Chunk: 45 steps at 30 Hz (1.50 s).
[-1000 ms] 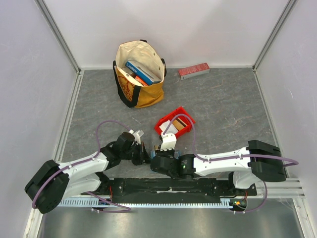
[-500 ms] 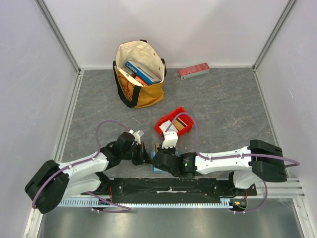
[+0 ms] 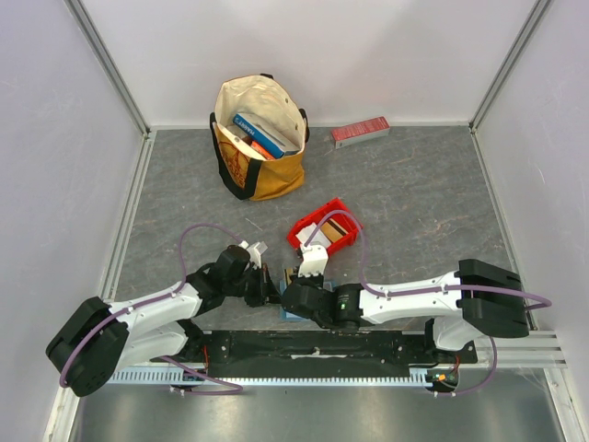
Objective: Put the credit cards into the card holder
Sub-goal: Turn over the card holder at the center of the board.
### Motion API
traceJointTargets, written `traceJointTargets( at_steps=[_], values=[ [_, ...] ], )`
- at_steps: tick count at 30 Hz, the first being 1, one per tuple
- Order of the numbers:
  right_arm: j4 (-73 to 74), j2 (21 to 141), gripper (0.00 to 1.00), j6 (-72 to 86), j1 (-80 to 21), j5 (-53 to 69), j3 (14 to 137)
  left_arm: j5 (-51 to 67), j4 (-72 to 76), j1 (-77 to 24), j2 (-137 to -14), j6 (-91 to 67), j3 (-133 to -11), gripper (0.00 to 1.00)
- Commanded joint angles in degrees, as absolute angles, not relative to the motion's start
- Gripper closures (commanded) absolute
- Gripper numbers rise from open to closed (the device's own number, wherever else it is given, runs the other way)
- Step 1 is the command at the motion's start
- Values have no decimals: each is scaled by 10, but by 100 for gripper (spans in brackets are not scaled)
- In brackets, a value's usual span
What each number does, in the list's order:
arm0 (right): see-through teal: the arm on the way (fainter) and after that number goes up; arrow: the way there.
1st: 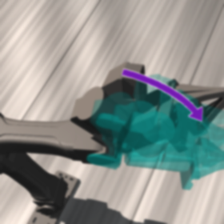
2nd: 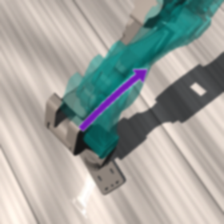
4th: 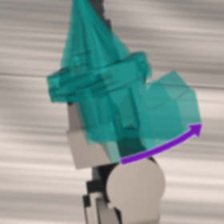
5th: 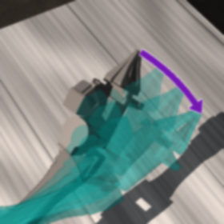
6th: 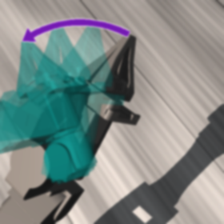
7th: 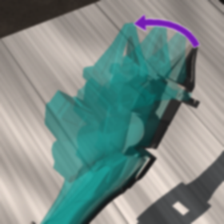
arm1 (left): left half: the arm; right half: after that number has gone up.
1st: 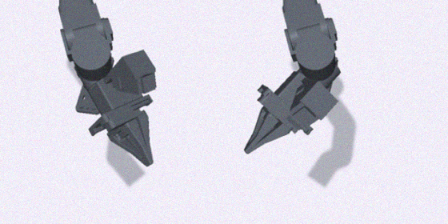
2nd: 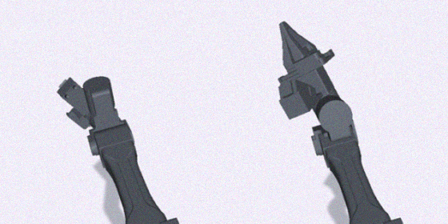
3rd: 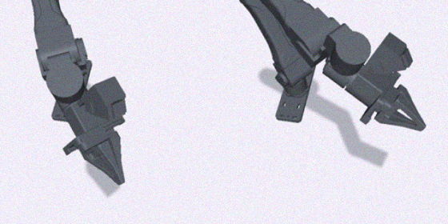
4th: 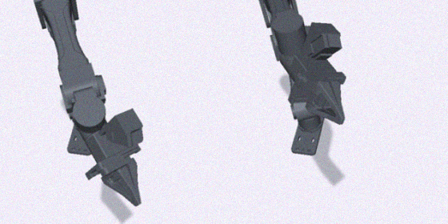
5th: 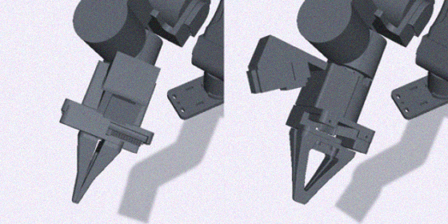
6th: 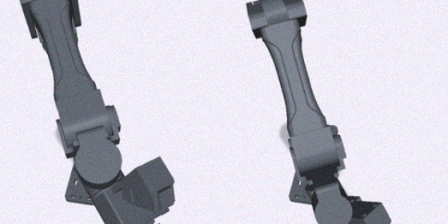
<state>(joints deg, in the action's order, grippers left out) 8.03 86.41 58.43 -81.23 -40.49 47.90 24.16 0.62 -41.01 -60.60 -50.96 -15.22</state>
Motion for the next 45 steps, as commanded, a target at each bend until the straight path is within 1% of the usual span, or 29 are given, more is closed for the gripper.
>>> traceJointTargets(
  at_steps=[1,15,31,38,45],
  values=[
    [69,875,100,587,-811,-413,479,250,18,-412,-607,-514,-154,98],
    [124,868,100,589,-811,-433,488,250,18,-413,-606,-514,-152,98],
    [127,812,100,592,-809,-439,460,250,21,-412,-613,-512,-150,98],
    [129,788,100,602,-801,-436,432,250,20,-413,-613,-511,-148,98],
    [138,737,100,622,-796,-443,395,250,23,-411,-619,-510,-149,98]
  ],
)
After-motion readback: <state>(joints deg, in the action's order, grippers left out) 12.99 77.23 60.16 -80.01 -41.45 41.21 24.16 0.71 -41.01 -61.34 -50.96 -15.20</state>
